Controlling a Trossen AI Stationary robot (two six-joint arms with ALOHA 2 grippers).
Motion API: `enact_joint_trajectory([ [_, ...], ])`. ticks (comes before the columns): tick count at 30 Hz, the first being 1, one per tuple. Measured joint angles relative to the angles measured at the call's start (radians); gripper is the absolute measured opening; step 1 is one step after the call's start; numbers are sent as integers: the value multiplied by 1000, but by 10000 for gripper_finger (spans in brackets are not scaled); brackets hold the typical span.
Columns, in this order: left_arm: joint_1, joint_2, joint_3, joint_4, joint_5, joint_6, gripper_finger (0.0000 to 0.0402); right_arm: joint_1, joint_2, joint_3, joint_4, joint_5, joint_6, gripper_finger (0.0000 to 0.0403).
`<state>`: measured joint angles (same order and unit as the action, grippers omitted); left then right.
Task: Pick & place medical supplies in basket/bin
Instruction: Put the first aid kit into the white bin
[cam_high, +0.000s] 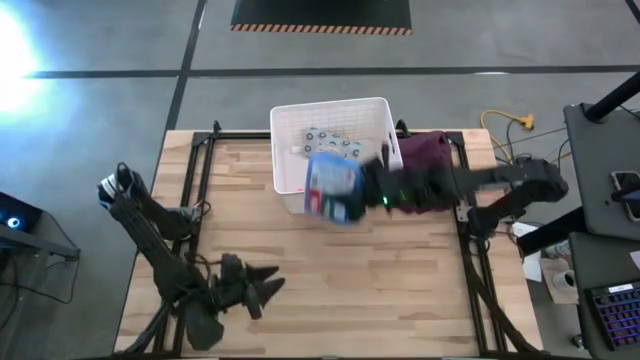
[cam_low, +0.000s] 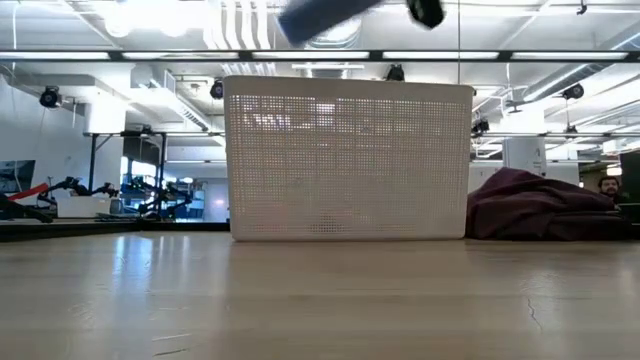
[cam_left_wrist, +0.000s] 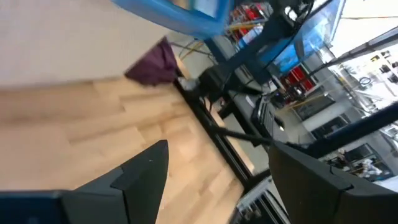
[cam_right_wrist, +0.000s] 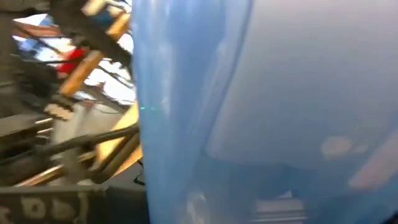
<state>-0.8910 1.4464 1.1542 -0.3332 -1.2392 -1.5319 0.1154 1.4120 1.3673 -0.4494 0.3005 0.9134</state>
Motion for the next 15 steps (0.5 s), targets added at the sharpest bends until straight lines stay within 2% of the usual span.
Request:
enact_joint_trajectory([
  [4, 36, -88, -53, -2, 3, 57, 255, -206, 50, 97, -67, -169, -87, 165],
  [8, 64, -192, -165, -5, 33, 57, 255, -374, 120, 154, -88, -311, -122, 166],
  [13, 76, -374, -336, 3, 44, 47, 255, -504, 241, 239, -122, -427, -162, 166],
  [15, 87, -461, -407, 8, 59, 47, 255, -534, 297, 284, -174, -443, -185, 169],
])
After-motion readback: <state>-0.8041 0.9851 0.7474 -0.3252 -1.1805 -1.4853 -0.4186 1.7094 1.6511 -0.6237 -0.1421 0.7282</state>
